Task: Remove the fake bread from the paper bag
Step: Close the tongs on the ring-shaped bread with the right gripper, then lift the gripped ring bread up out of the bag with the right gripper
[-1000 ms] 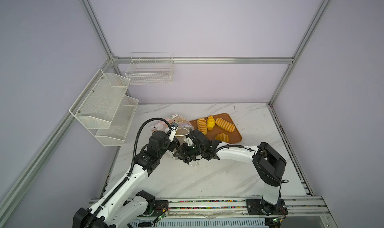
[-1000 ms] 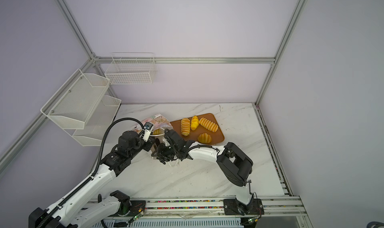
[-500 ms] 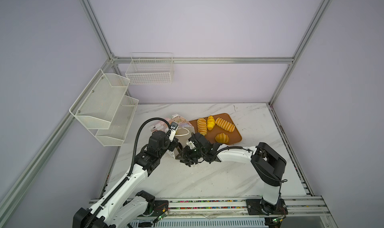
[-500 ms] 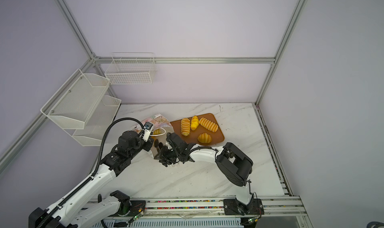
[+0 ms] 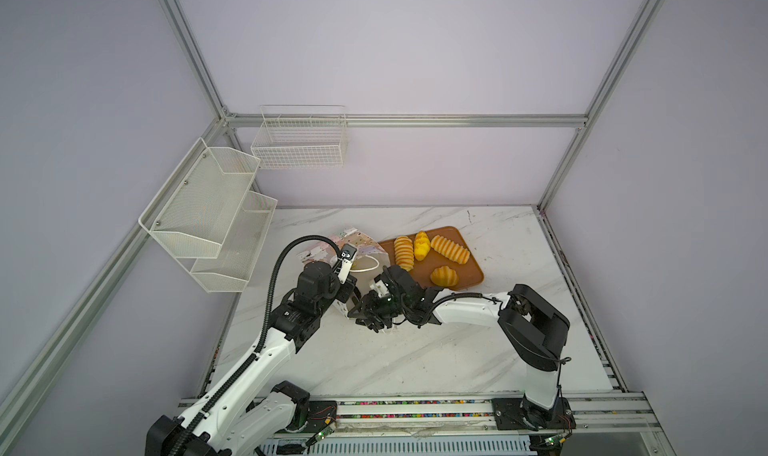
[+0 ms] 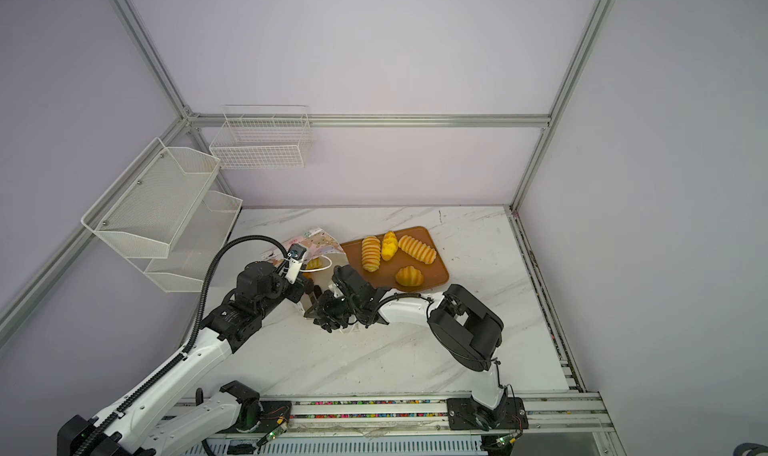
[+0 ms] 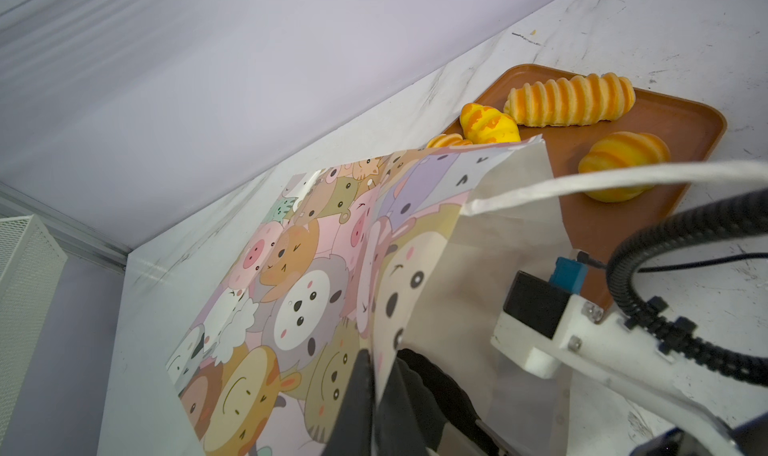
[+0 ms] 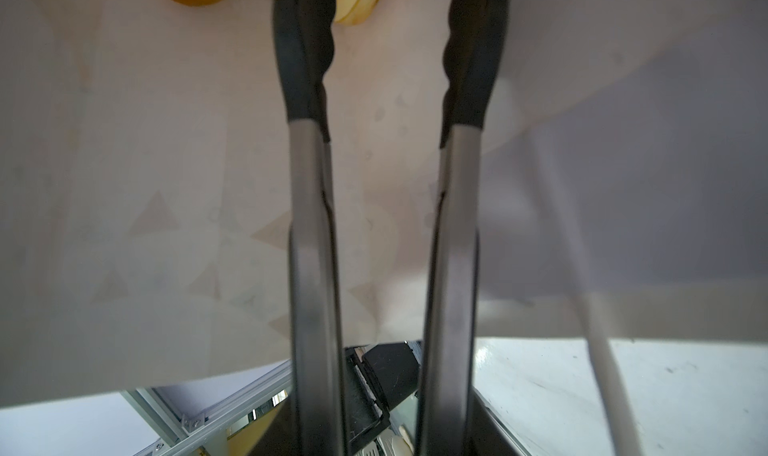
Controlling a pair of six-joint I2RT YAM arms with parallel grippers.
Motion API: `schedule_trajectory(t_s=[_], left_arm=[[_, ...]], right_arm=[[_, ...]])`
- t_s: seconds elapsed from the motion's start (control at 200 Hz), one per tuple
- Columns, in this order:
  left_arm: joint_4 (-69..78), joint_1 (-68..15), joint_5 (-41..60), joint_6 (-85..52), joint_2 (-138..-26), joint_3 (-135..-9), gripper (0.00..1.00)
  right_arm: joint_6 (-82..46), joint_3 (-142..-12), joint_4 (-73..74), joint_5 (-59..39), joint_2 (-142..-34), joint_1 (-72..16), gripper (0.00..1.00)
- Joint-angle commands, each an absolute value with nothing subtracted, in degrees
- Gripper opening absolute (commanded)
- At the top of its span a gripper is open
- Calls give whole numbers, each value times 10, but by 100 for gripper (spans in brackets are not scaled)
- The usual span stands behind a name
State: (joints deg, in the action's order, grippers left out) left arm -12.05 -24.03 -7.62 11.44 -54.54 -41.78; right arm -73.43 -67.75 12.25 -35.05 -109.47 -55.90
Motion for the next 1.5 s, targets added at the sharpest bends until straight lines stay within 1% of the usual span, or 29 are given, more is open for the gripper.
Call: schedule_trajectory(t_s=[0.0, 0.185, 0.465, 0.575, 0.805, 1.015, 1.195, 1.495], left_arm=[[-90, -243, -47, 95, -541, -425, 0], [-90, -245, -42, 94, -543, -426, 0], [-88, -248, -40, 93, -543, -425, 0], [-88, -248, -43, 94, -541, -423, 0], [-87, -248, -51, 95, -542, -422, 0], [-92, -248, -77, 98, -536, -421, 0], [-95, -248, -82, 98, -534, -421, 0], [-91, -247, -84, 97, -544, -422, 0]], right_arm=[[-764, -696, 164, -366, -1109, -557, 42], [-771, -723, 168, -379, -1127, -552, 44], [-776, -750, 181, -388, -1145, -536, 43], [-772, -755, 183, -389, -1144, -527, 38], [-762, -741, 182, -384, -1127, -513, 13], [-752, -703, 174, -373, -1082, -499, 0], [-724, -685, 132, -351, -1031, -485, 0], [-645, -703, 13, -308, -989, -485, 0]])
